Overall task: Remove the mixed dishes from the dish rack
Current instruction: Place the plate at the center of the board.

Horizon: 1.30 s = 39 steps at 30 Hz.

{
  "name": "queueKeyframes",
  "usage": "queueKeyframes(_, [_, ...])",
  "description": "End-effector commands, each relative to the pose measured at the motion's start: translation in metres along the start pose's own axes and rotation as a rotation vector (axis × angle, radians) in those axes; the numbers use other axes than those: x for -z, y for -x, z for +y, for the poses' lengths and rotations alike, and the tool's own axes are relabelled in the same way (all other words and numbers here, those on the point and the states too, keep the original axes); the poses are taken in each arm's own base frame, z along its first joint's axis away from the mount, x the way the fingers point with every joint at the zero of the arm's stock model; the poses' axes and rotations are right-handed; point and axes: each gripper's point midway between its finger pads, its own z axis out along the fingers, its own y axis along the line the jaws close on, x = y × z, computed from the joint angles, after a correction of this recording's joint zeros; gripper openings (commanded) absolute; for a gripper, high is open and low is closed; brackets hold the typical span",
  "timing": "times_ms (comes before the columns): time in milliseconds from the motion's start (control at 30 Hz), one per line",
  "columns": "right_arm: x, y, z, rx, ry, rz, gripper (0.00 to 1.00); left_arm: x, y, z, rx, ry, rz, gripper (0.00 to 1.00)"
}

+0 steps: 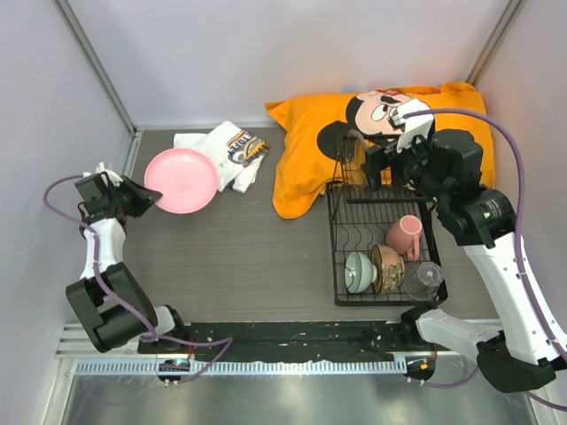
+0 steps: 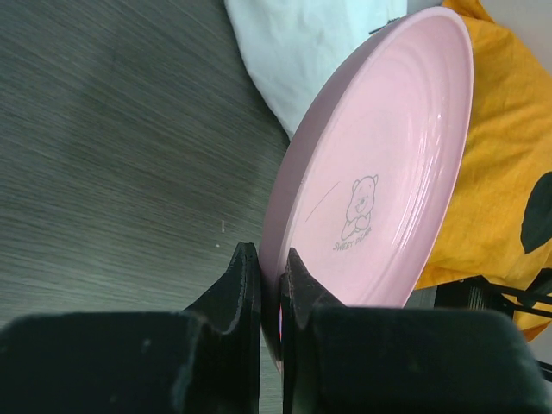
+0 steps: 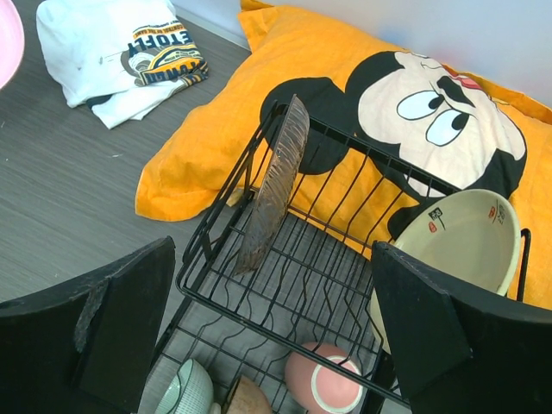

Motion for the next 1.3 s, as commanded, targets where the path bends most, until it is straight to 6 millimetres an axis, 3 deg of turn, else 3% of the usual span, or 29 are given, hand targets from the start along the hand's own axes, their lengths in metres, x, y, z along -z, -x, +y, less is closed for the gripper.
queueKeyframes(0, [0.010,0.017,-0.007,0.003,-0.032,-0.073,1.00,-0.002,0.010,0.005,0.009,-0.053,-0.025,0.00])
queueKeyframes(567, [0.009,0.014,-0.018,0.011,-0.092,-0.063,1.00,-0.023,-0.026,0.087,0.076,0.100,0.113,0.00])
queueKeyframes(1267, [0.006,0.002,-0.020,0.031,-0.106,-0.035,1.00,-0.025,-0.045,0.123,0.062,0.162,0.163,0.00])
